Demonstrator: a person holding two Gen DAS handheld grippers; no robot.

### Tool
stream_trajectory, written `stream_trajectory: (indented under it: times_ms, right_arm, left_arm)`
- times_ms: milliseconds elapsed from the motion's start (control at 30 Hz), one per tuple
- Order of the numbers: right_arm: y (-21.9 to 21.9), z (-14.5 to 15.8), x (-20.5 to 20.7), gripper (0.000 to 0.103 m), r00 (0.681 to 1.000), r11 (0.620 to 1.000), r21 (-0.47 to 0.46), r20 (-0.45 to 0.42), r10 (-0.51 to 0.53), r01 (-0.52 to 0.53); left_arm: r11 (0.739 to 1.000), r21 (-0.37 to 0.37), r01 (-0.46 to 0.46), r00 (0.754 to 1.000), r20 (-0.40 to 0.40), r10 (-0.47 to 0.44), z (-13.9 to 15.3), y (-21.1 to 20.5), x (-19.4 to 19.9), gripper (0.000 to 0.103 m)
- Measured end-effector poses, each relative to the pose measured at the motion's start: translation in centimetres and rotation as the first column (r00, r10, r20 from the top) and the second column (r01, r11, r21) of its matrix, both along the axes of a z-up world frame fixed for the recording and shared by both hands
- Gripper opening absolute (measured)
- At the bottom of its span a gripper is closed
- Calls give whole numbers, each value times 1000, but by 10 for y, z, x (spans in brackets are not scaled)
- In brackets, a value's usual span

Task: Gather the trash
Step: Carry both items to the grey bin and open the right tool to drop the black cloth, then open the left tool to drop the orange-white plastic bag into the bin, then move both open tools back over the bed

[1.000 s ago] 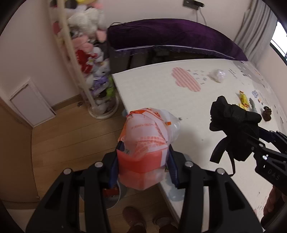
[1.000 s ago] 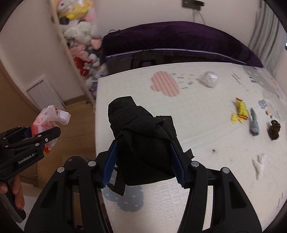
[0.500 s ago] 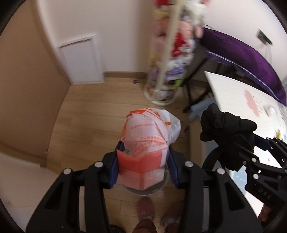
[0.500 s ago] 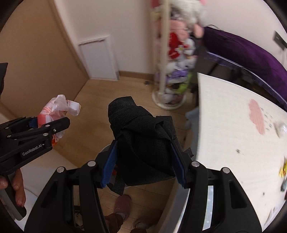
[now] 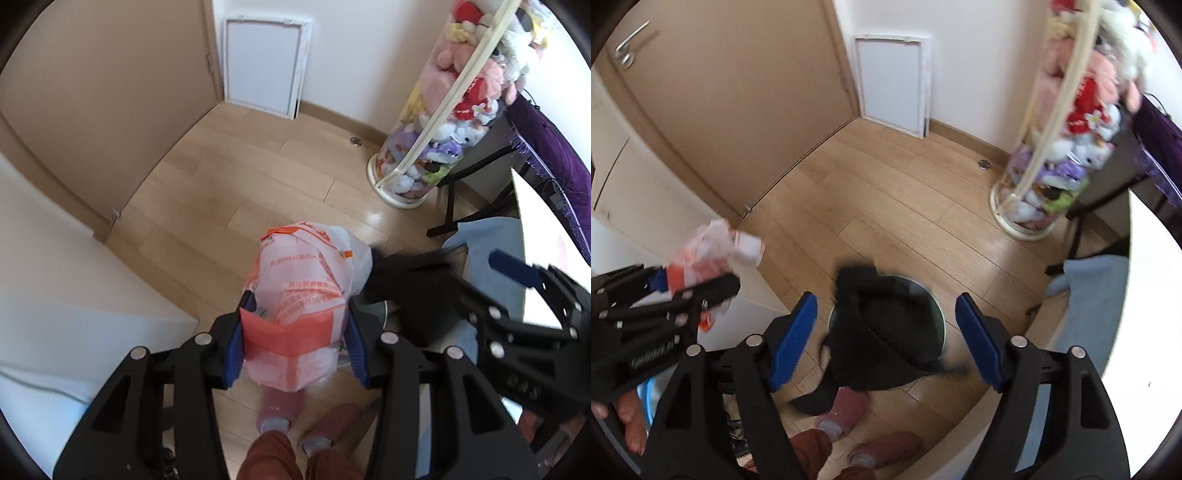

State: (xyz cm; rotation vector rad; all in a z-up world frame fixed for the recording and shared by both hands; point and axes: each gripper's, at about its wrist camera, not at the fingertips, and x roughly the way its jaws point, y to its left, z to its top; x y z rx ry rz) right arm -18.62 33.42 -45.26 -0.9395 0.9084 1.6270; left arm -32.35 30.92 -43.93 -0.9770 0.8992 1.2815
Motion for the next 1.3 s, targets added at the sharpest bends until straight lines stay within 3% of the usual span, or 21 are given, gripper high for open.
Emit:
stream_trajectory:
  times_ms: [167,500,700,1000,1167,1300]
  right_arm:
    - [2,3,-2,75,999,999,25,25,19,-20]
    - [-9,15,33,77,996,997,1,29,-83,83]
    - [-17,9,54,77,988,988,-26,23,-150,151]
    - [-23,13,77,77,978,978,-27,32,-206,207]
    - [-30,23,93,77,961,962,-15,33,-274,274]
    - [-42,35,110,77,935,935,-1,35,-353,354]
  left_arm:
    - [1000,-2,-1,1000,-1,1,-3,-7,1,46]
    - [997,5,71,997,19,-71,-4,-2,21,47]
    - [990,-37,138,990,4,-138,-13,7,44,70]
    - [979,-68,192,981,-15,-193,-17,7,64,71]
    - [967,-48,249,968,-21,-251,-6,9,80,71]
    - [941,-19,337,941,-32,-338,7,8,102,72]
